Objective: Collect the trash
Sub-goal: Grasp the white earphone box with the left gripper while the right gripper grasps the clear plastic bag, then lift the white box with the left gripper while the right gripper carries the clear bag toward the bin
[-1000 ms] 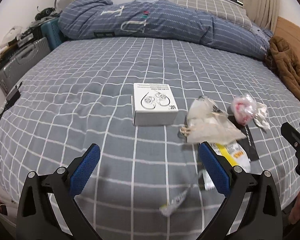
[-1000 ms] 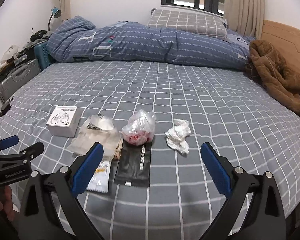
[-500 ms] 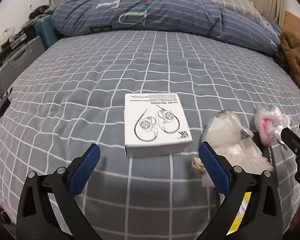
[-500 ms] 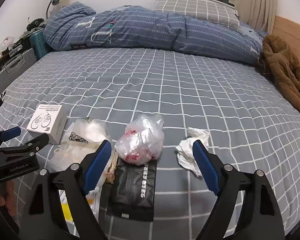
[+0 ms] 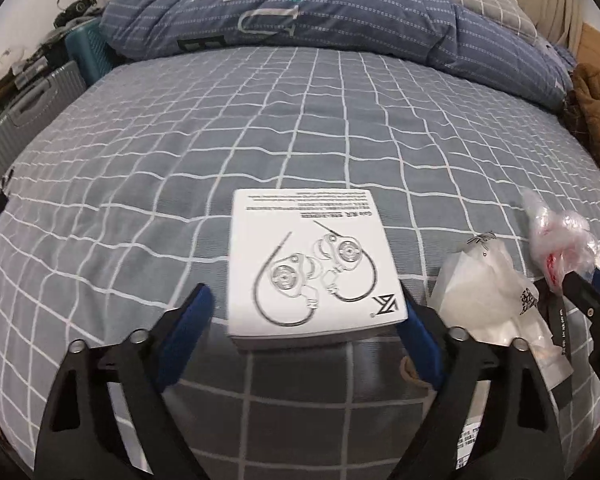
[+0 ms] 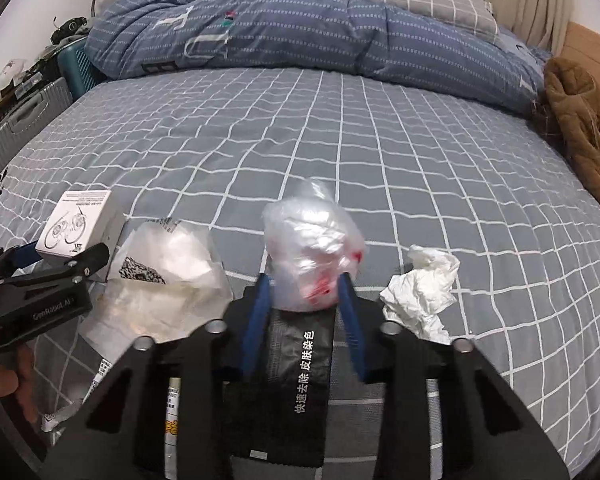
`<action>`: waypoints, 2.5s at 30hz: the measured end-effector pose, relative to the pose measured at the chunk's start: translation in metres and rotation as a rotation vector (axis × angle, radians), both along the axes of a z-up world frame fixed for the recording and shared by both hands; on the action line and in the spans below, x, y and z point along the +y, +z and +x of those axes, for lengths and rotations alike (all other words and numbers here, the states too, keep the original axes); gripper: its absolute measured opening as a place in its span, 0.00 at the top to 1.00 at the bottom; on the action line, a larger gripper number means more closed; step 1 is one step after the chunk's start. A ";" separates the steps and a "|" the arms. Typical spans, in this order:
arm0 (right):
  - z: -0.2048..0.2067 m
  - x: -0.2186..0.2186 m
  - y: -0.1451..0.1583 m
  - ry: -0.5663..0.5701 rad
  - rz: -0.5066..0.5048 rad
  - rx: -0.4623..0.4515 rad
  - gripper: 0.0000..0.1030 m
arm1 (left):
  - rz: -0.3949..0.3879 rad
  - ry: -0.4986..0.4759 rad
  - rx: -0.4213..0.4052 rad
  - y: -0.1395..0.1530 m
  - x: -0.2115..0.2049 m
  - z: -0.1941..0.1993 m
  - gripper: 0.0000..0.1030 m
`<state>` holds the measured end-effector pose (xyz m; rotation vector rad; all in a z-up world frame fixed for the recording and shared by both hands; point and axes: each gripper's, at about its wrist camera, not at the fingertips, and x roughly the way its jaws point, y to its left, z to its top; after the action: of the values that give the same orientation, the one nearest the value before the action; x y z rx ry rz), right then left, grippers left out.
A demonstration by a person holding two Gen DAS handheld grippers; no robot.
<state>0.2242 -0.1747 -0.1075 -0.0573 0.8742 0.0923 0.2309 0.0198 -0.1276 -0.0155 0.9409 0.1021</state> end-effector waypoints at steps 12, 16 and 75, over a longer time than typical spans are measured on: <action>-0.002 -0.004 0.009 -0.001 0.040 -0.020 0.93 | -0.012 -0.018 -0.036 0.012 0.004 -0.004 0.31; -0.005 -0.004 0.018 0.000 0.054 -0.038 0.94 | -0.023 -0.024 -0.053 0.022 0.005 -0.009 0.31; -0.141 -0.012 0.122 0.088 0.122 -0.207 0.94 | -0.086 -0.084 -0.127 0.109 -0.016 -0.152 0.32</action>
<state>0.0831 -0.1866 0.0146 0.0093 0.6577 0.2179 0.0789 0.0040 -0.0182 -0.0607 0.8177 -0.0173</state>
